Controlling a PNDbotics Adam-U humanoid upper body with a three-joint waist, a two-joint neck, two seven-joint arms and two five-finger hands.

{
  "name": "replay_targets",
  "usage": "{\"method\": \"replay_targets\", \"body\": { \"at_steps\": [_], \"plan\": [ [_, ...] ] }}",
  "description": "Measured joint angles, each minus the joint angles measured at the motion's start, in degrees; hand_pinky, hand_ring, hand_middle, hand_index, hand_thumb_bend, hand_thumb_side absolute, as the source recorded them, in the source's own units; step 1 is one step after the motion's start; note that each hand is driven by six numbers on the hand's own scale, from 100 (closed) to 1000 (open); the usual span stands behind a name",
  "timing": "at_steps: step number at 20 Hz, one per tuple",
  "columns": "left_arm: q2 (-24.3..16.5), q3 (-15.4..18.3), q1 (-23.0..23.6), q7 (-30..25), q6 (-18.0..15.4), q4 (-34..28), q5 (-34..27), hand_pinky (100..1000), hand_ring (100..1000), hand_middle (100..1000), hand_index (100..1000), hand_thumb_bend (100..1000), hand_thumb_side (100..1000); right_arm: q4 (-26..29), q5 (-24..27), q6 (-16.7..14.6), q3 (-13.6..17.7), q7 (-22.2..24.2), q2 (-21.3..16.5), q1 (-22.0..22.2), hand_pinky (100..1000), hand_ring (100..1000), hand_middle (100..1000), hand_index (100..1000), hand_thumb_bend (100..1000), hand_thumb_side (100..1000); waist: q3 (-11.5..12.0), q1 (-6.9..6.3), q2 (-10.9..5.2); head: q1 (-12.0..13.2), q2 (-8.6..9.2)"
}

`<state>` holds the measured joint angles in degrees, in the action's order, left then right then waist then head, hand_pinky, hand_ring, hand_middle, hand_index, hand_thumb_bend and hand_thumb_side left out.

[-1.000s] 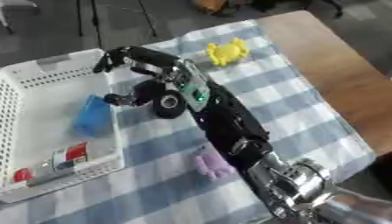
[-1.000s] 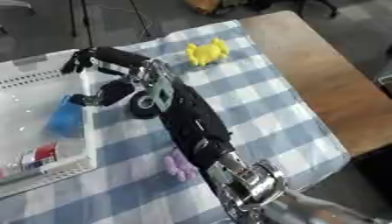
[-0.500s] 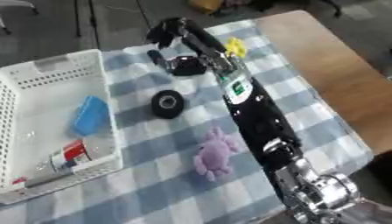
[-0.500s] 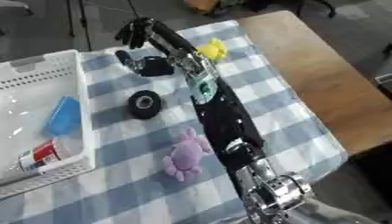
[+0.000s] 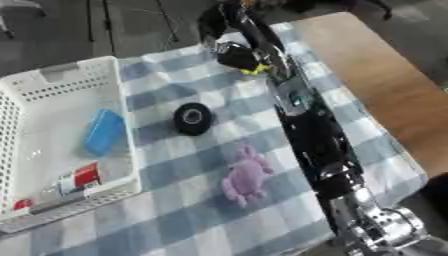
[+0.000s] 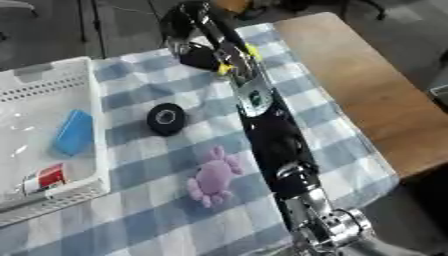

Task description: Pick up objects on the table and place them in the box.

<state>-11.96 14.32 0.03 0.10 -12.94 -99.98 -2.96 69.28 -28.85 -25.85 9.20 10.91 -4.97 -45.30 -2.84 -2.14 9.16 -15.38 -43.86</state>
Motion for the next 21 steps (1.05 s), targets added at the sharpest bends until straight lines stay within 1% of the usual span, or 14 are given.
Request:
{"method": "replay_targets", "body": {
  "at_steps": [4, 9, 14, 15, 18, 19, 20, 21],
  "plan": [
    [0.0, 0.0, 0.0, -0.1, 0.0, 0.0, 0.0, 501, 648, 686, 713, 424, 891, 2.7, 3.7, 3.0, 0.0, 2.2, -0.5, 0.7, 513, 513, 509, 672, 198, 383, 0.0, 0.0, 0.0, 0.0, 0.0],
    [0.0, 0.0, 0.0, -0.1, 0.0, 0.0, 0.0, 501, 648, 687, 713, 425, 891, 4.4, 8.1, 4.6, 0.0, 5.3, -1.6, 1.6, 512, 507, 501, 672, 186, 396, 0.0, 0.0, 0.0, 0.1, 0.0],
    [0.0, 0.0, 0.0, -0.1, 0.0, 0.0, 0.0, 501, 647, 687, 714, 425, 891, 4.6, 12.2, 5.4, 0.4, 7.6, -2.7, 2.1, 508, 501, 493, 672, 180, 403, -0.2, 0.0, 0.0, 0.1, 0.0],
    [0.0, 0.0, 0.0, -0.1, 0.0, 0.0, 0.0, 501, 647, 688, 717, 425, 890, 4.7, 12.8, 5.4, 0.4, 8.0, -3.0, 2.3, 511, 502, 495, 679, 192, 399, -0.3, 0.0, 0.0, 0.1, 0.0],
    [0.0, 0.0, 0.0, -0.1, 0.0, 0.0, 0.0, 501, 647, 688, 720, 425, 890, 4.7, 14.0, 4.9, 0.5, 8.8, -3.9, 2.5, 512, 503, 496, 681, 204, 394, -0.3, 0.0, 0.0, 0.1, 0.0],
    [0.0, 0.0, 0.0, -0.1, 0.0, 0.0, 0.0, 501, 646, 689, 721, 425, 890, 4.7, 14.4, 4.6, 0.5, 9.1, -4.2, 2.5, 520, 509, 505, 695, 244, 377, -0.3, 0.0, 0.0, 0.0, 0.0],
    [0.0, 0.0, 0.0, -0.1, 0.0, 0.0, 0.0, 501, 646, 689, 721, 425, 890, 4.7, 14.6, 4.2, 0.4, 9.5, -4.6, 2.5, 520, 509, 505, 695, 244, 377, -0.3, 0.0, 0.0, 0.0, 0.0],
    [0.0, 0.0, 0.0, 0.0, 0.0, 0.0, 0.0, 501, 646, 689, 721, 425, 890, 4.8, 14.8, 3.7, 0.3, 9.9, -5.2, 2.5, 523, 511, 508, 702, 262, 372, -0.3, 0.0, 0.0, 0.0, 0.0]
  ]
}}
